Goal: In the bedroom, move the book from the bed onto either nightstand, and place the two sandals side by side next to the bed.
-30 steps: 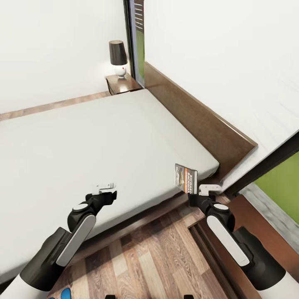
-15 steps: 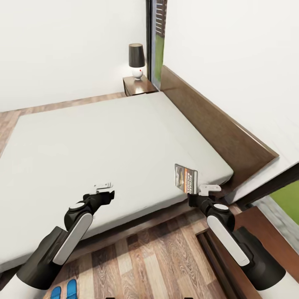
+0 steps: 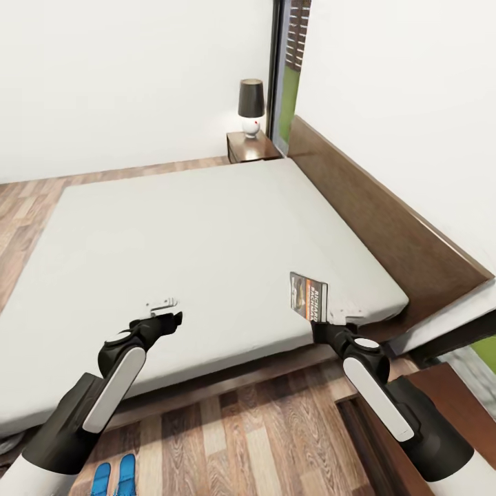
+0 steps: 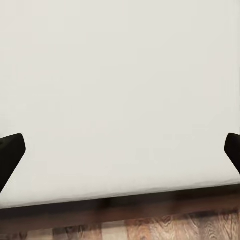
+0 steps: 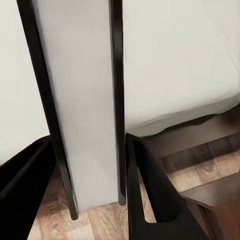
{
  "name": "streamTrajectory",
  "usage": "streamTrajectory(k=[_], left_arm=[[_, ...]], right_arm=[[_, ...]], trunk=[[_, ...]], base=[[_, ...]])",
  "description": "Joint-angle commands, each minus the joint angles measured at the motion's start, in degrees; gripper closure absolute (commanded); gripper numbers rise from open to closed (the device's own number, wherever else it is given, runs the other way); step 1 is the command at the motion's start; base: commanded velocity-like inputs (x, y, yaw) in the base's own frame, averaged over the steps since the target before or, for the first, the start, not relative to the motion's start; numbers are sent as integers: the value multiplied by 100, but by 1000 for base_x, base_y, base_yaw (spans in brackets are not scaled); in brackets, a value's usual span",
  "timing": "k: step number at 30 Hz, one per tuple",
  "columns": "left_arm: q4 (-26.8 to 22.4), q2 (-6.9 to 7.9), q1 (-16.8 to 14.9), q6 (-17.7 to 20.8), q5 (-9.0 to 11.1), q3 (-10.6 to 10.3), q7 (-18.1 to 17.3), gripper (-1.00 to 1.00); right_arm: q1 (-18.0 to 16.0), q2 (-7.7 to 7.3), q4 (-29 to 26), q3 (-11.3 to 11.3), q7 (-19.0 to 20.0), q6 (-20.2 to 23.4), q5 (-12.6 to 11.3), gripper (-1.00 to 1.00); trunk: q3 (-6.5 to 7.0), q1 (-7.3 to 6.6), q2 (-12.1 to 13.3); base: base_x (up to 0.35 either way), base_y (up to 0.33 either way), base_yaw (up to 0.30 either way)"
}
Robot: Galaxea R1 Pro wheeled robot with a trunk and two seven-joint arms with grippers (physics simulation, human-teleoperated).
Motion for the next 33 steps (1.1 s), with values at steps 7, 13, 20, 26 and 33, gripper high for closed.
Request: streamTrajectory(k=[7,13,20,26,33], left_arm=[[-6,-5,-7,6,56,-14,64,-100],[-3,-7,-7,9,55,-4,64,-100],[-2,-11,-7,14,56,-21,64,-100],[-2,-15,-7,14,56,-33,64,-100],[-2,-12,-7,30,56,-34,64,-100]], right_arm=[[-5,-6,-7,16,-61,8,-50,100],[-5,-6,-7,16,-57,8,-50,100],[-5,-6,-7,16,-57,8,-50,100],[-6,-6,-9,16,-57,6,-50,100],[-6,-6,-6,16,-57,0,-50,100]], trunk=[[94,-64,113],[212,-195,354],[338,-349,635],[446,-481,875],[518,-569,1036]], base=[[0,0,140],[0,0,33],[0,0,2],[0,0,0],[0,0,0]])
